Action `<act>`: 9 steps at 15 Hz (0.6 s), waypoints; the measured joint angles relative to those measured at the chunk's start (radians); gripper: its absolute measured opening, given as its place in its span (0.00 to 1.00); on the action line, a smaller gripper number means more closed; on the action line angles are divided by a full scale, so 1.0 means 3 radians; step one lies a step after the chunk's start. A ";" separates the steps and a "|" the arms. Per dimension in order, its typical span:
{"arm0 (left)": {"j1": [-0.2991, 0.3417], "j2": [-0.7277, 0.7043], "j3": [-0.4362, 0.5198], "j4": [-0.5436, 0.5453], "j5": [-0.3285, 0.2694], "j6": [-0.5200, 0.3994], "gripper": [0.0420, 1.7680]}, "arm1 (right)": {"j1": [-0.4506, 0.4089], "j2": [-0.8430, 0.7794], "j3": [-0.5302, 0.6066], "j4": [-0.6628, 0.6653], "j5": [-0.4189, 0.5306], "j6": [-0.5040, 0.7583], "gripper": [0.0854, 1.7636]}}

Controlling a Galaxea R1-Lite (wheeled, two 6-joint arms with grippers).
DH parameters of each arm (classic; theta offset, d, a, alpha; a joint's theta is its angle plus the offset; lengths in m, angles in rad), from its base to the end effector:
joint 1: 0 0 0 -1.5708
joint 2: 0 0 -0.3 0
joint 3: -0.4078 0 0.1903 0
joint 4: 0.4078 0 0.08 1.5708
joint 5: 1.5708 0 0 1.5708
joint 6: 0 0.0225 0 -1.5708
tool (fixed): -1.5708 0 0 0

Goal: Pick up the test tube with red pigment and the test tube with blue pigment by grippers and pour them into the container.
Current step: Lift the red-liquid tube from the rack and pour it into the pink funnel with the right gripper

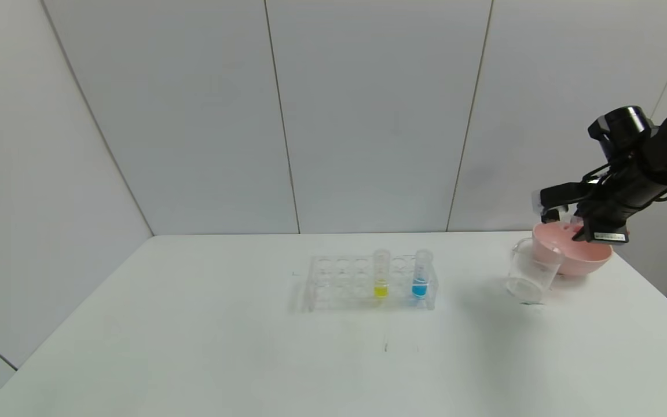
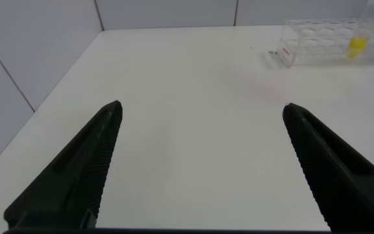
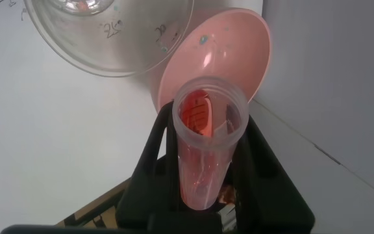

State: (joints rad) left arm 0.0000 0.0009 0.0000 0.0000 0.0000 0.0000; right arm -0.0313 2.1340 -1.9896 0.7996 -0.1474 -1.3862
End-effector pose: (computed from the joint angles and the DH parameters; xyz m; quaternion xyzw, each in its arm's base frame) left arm -0.0227 0.0000 0.0755 0.0000 0.0004 0.0000 1.0000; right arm 0.4036 -0.0159 0.2204 -0.5871 0.4000 0.2289 0.6656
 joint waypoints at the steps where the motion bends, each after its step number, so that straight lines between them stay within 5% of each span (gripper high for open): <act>1: 0.0000 0.0000 0.0000 0.0000 0.0000 0.0000 1.00 | 0.0023 0.0000 0.0000 0.0019 -0.0026 -0.0013 0.27; 9: 0.0000 0.0000 0.0000 0.0000 0.0000 0.0000 1.00 | 0.0152 0.0004 0.0006 0.0040 -0.0276 -0.0136 0.27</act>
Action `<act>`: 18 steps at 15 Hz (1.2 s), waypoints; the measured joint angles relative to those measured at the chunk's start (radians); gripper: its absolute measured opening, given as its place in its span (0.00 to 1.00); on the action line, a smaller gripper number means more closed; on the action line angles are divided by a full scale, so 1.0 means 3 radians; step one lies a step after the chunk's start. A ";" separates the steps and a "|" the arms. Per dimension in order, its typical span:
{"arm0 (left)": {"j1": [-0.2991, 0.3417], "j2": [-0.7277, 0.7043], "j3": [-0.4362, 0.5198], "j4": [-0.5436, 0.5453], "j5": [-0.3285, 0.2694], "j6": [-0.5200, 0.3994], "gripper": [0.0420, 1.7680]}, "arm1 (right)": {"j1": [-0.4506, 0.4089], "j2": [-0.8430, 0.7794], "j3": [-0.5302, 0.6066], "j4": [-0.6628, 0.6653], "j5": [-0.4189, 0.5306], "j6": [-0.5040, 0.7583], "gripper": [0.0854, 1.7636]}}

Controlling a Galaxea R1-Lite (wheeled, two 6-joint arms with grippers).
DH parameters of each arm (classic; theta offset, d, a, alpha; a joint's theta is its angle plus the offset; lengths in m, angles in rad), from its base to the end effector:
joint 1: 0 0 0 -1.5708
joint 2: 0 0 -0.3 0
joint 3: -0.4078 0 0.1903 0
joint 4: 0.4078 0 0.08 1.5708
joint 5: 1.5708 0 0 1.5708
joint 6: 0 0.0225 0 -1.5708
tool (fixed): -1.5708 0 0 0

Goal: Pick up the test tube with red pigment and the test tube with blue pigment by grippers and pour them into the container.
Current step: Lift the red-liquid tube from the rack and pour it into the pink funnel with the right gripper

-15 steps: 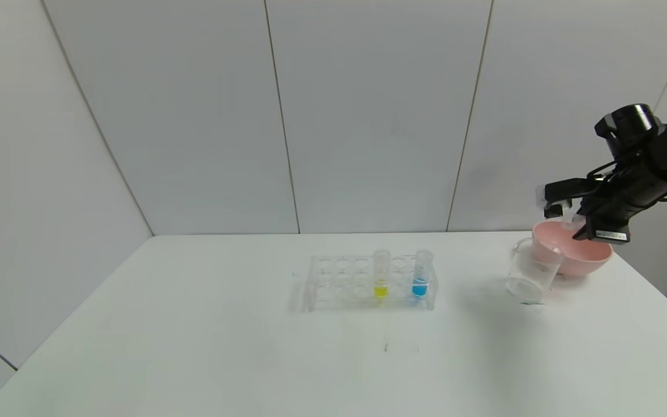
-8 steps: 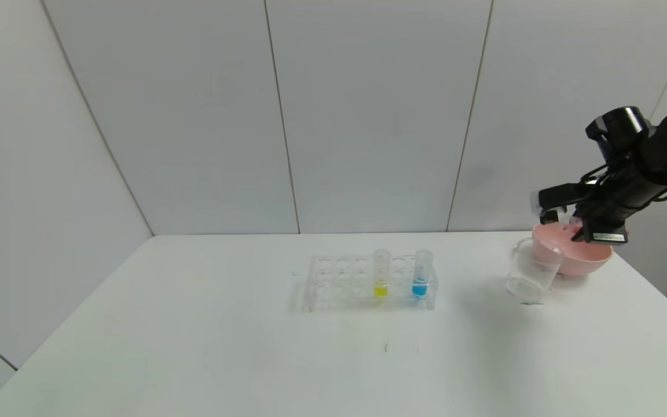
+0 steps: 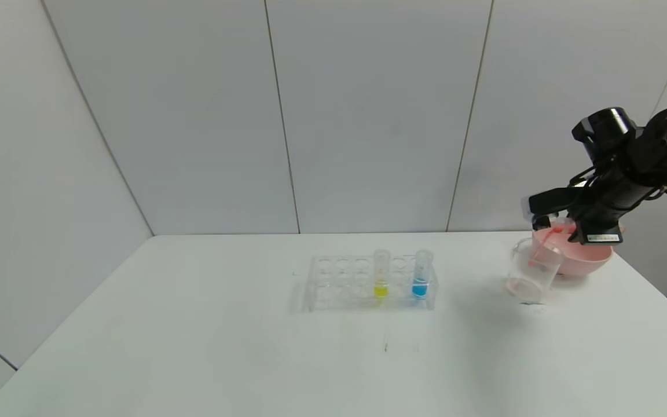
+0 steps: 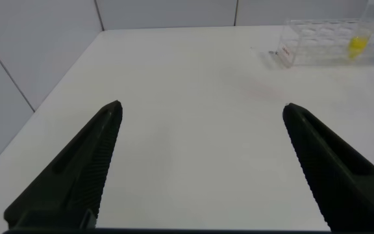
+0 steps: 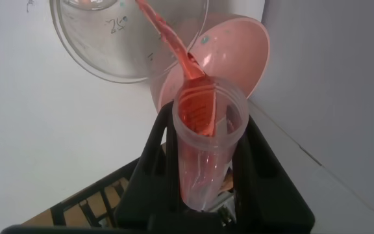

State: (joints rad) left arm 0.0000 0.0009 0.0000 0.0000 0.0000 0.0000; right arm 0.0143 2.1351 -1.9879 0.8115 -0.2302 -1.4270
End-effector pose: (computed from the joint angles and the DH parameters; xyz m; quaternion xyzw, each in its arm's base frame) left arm -0.0227 0.0000 0.0755 0.0000 0.0004 0.0000 1.0000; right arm 0.4029 0.0006 0.2191 -0.6199 0.4087 0.2273 0.6301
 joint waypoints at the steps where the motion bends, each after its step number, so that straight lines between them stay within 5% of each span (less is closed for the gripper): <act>1: 0.0000 0.0000 0.0000 0.0000 0.0000 0.0000 1.00 | 0.0001 0.0001 0.0000 0.0001 0.0000 -0.0020 0.27; 18: 0.0000 0.0000 0.0000 0.0000 -0.0001 0.0000 1.00 | 0.0156 -0.0043 -0.0006 -0.0017 -0.0570 -0.0557 0.27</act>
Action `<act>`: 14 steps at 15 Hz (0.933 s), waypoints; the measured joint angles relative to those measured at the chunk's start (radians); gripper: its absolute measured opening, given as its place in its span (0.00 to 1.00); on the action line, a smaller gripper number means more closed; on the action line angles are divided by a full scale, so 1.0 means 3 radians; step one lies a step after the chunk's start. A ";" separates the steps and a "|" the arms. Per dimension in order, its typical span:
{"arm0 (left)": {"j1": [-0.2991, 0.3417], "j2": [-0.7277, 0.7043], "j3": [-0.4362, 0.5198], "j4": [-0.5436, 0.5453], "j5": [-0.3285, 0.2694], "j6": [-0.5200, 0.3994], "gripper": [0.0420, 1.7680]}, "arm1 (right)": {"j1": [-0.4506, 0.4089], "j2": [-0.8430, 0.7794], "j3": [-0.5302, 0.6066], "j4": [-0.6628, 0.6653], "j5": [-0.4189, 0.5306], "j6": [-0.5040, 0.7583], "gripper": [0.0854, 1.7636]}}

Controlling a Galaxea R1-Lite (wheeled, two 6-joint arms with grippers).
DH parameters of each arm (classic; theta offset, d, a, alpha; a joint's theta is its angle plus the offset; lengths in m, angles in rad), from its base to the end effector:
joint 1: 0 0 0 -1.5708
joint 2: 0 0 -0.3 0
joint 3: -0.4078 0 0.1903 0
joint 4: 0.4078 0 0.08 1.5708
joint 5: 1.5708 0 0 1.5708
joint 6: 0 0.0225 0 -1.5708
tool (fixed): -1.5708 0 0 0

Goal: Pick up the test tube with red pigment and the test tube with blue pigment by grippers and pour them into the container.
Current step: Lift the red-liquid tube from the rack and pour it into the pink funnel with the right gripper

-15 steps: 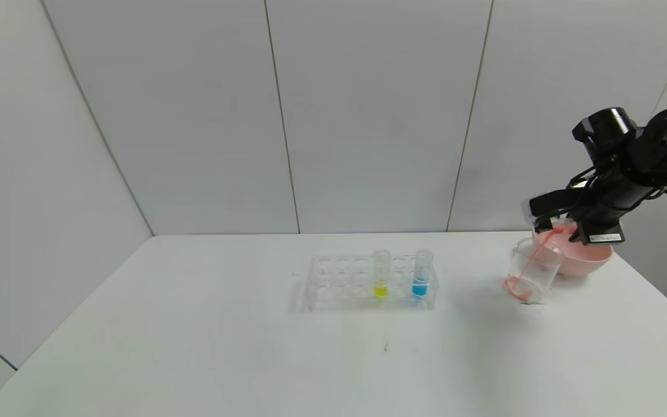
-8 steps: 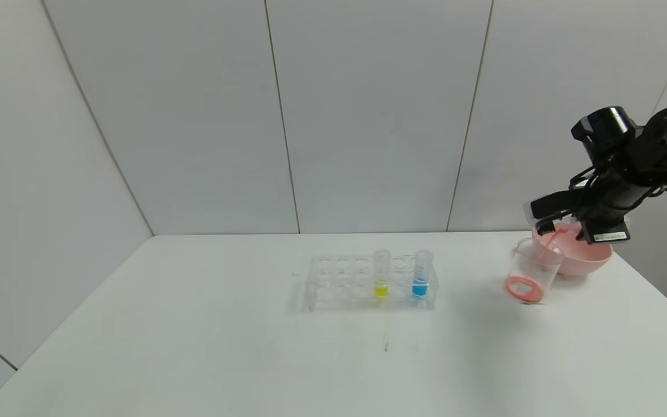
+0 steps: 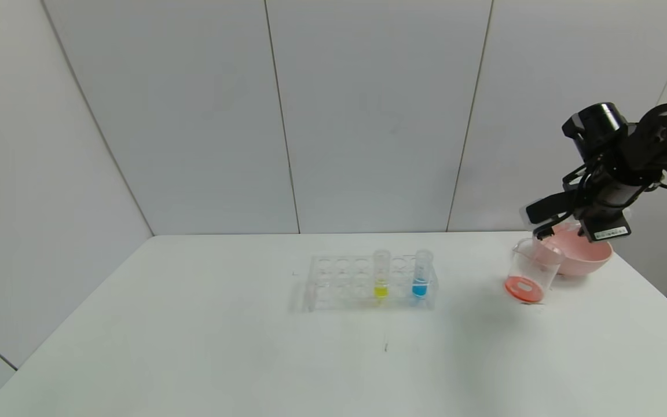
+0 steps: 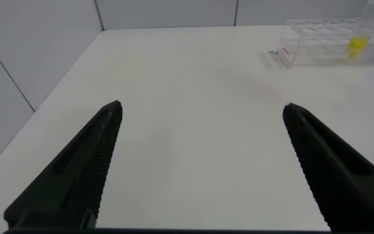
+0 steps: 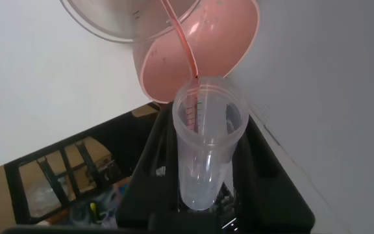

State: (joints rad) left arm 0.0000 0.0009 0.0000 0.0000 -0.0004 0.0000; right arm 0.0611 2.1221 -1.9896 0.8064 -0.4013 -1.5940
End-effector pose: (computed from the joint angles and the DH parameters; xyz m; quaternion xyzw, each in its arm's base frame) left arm -0.0227 0.0000 0.0755 0.0000 0.0004 -0.0002 1.0000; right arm 0.3996 0.0156 0.2260 -0.7011 0.4157 0.2095 0.5401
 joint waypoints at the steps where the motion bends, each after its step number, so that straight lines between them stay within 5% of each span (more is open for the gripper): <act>1: 0.0000 0.0000 0.0000 0.0000 0.0001 0.0000 1.00 | 0.0019 -0.0009 0.0000 -0.0001 -0.0012 -0.0034 0.27; 9: 0.0000 0.0000 0.0000 0.0000 0.0001 0.0001 1.00 | 0.0079 -0.0052 0.0006 -0.0064 0.0016 -0.0008 0.27; 14: 0.0000 0.0000 0.0000 0.0000 0.0001 0.0000 1.00 | 0.0009 -0.0143 0.0013 -0.0226 0.1082 0.0916 0.27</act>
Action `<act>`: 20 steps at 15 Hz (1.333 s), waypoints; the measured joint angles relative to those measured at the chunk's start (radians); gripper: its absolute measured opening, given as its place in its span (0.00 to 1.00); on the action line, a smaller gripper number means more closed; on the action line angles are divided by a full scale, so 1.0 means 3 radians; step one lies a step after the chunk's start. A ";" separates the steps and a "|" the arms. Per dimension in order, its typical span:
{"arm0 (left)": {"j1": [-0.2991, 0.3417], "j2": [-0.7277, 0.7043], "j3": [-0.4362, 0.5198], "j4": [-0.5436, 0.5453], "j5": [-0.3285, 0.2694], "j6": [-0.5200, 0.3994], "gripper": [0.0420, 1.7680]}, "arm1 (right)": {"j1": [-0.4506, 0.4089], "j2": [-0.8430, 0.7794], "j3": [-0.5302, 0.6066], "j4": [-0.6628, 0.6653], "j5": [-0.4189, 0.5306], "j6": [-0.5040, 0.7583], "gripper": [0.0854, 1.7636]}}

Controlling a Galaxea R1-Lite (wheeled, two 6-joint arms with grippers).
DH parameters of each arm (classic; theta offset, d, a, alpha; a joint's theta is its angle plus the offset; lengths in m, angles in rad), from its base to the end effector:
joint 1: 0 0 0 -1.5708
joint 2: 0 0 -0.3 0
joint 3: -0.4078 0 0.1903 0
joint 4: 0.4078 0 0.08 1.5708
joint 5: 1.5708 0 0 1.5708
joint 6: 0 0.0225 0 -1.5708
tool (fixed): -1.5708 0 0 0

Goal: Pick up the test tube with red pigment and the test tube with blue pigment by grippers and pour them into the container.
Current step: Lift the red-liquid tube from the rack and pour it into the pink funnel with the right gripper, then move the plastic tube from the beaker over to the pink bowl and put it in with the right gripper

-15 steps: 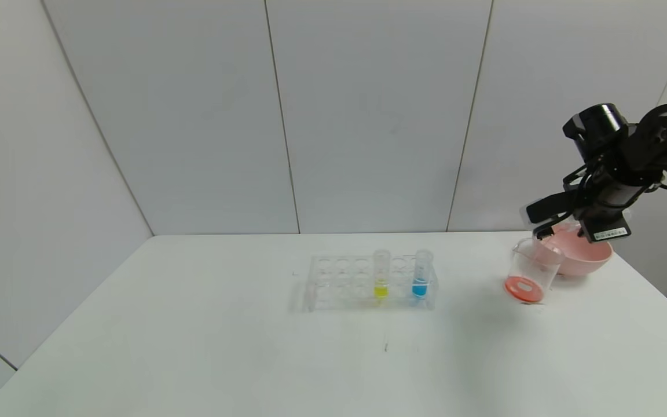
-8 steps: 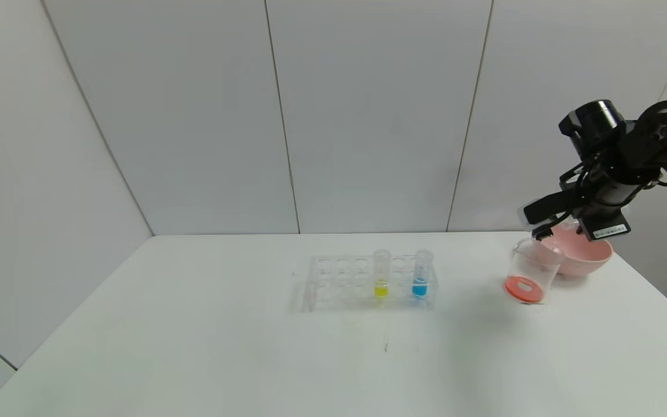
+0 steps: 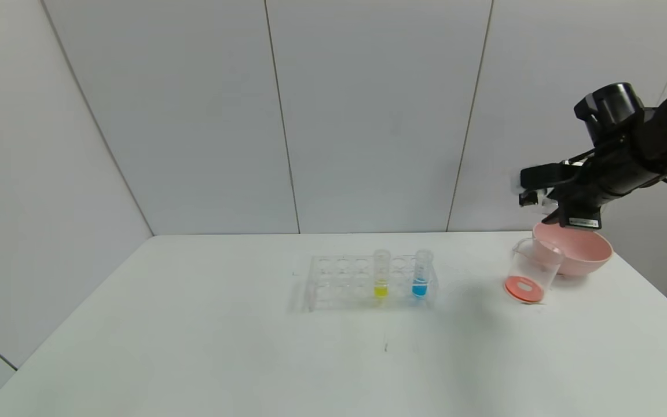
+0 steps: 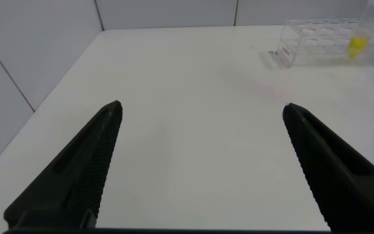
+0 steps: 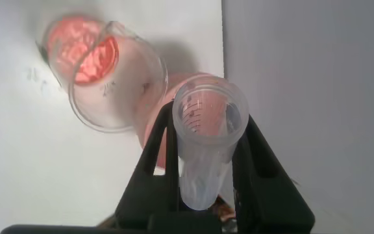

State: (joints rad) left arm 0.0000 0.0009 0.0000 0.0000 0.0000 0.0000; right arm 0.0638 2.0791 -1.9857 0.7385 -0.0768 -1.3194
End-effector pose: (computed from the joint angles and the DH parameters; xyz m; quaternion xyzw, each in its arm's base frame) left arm -0.0227 0.0000 0.0755 0.0000 0.0004 0.0000 1.0000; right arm 0.3953 0.0235 0.2452 -0.5830 0.3221 0.2423 0.7054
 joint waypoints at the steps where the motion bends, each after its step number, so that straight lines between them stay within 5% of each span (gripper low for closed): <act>1: 0.0000 0.0000 0.0000 0.0000 0.0000 0.0000 1.00 | -0.0019 -0.0040 0.0003 -0.0004 0.0180 0.0267 0.27; 7: 0.0000 0.0000 0.0000 0.0000 0.0000 0.0000 1.00 | -0.0429 -0.0308 0.0018 -0.0177 0.1732 0.1362 0.27; 9: 0.0000 0.0000 0.0000 0.0000 -0.0001 0.0000 1.00 | -0.0579 -0.0418 0.0023 -0.0279 0.1945 0.1959 0.27; 12: 0.0000 0.0000 0.0000 0.0000 0.0000 0.0000 1.00 | -0.0682 -0.0596 0.0149 -0.0635 0.1979 0.3155 0.27; 14: 0.0000 0.0000 0.0000 0.0000 0.0000 0.0000 1.00 | -0.0701 -0.0741 0.0527 -0.1244 0.1883 0.3775 0.27; 17: 0.0000 0.0000 0.0000 0.0000 0.0000 0.0000 1.00 | -0.0682 -0.0931 0.1338 -0.2509 0.1554 0.4384 0.27; 20: 0.0000 0.0000 0.0000 0.0000 0.0000 0.0000 1.00 | -0.0684 -0.1049 0.2059 -0.3316 0.1126 0.4625 0.27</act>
State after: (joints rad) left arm 0.0000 0.0009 0.0000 0.0000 0.0000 0.0000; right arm -0.1413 1.7645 -1.3681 -0.2564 0.2609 0.0681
